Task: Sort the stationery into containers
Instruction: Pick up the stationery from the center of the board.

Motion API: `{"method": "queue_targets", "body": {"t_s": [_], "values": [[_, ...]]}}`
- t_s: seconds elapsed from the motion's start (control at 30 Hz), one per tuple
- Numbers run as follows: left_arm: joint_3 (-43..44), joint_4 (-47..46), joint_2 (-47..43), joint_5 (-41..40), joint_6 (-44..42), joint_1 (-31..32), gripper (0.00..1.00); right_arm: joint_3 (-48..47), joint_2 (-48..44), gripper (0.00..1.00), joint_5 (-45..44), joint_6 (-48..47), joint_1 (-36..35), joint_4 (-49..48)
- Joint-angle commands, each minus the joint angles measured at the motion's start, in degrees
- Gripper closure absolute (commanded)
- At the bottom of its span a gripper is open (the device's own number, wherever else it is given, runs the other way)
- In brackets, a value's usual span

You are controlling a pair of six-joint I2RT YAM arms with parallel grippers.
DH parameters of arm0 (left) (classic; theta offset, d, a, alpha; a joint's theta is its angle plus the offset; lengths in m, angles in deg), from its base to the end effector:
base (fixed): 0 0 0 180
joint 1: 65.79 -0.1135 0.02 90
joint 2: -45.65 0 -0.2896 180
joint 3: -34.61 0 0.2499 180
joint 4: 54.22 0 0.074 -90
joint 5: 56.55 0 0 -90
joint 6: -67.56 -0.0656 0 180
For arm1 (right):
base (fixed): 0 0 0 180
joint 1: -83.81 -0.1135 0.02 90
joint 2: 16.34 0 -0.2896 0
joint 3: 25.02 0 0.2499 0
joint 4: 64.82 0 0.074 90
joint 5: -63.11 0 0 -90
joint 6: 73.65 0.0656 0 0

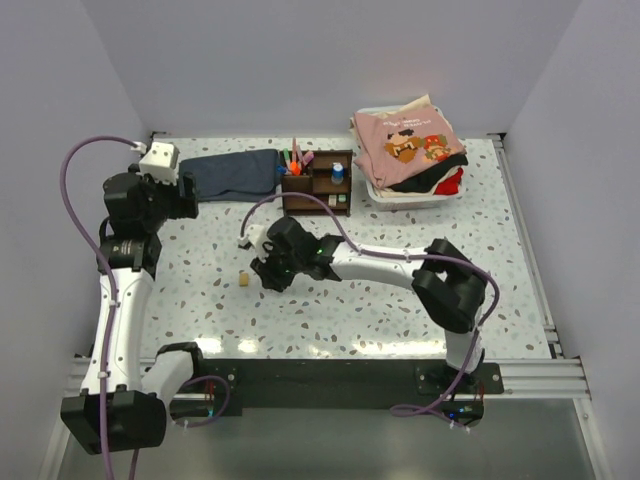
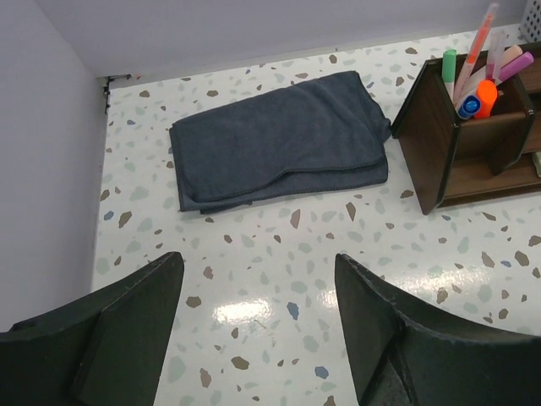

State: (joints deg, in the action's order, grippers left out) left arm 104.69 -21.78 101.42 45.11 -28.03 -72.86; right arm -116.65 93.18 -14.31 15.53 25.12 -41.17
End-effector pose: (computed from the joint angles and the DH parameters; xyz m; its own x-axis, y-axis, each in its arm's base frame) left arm 0.2305 0.0152 0.3717 -0.3005 0.0589 -0.9520 0.0998 0.9946 0.0300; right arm 0.2257 0.3986 0.2182 -0.3314 -0.5718 -0.7505 -0.9234 0.3598 0.1337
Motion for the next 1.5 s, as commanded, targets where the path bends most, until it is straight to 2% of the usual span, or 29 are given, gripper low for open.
{"method": "queue_targets", "body": {"t_s": [0.0,0.1,0.17,0.23,0.3,0.5,0.93,1.47], "values": [[1.39,-1.23,-1.01,-2.34,-0.13,-0.49,0.23,-3.91,2.10,0.71,-2.63,3.69,0.51,-3.95],[1.30,-1.67,-1.36,-2.96,-0.22,-0.49,0.23,-5.41,4.82,0.67,-5.90,13.63,0.34,-4.83],[1.21,-1.58,-1.63,-3.31,-0.39,-0.40,0.23,-6.20,6.58,0.80,-3.63,17.95,0.43,-5.54],[1.30,-1.15,-1.98,-3.75,-0.65,-0.23,0.22,-6.64,7.55,1.00,-0.64,19.45,0.25,-7.47],[1.30,-0.79,-2.33,-4.54,-1.01,0.04,0.22,-7.95,9.13,1.00,2.27,19.28,-0.27,-9.05],[1.21,-2.02,-2.33,-6.39,-1.18,0.30,0.22,-12.35,13.00,1.00,3.68,19.54,-2.30,-9.50],[1.03,-2.81,-1.89,-6.21,-0.57,0.30,0.21,-15.78,18.01,1.00,-2.02,21.74,-4.41,-10.29],[0.33,-3.16,-1.28,-4.89,0.40,0.30,0.21,-12.79,16.70,1.00,-11.69,18.93,-3.88,-6.60]]}}
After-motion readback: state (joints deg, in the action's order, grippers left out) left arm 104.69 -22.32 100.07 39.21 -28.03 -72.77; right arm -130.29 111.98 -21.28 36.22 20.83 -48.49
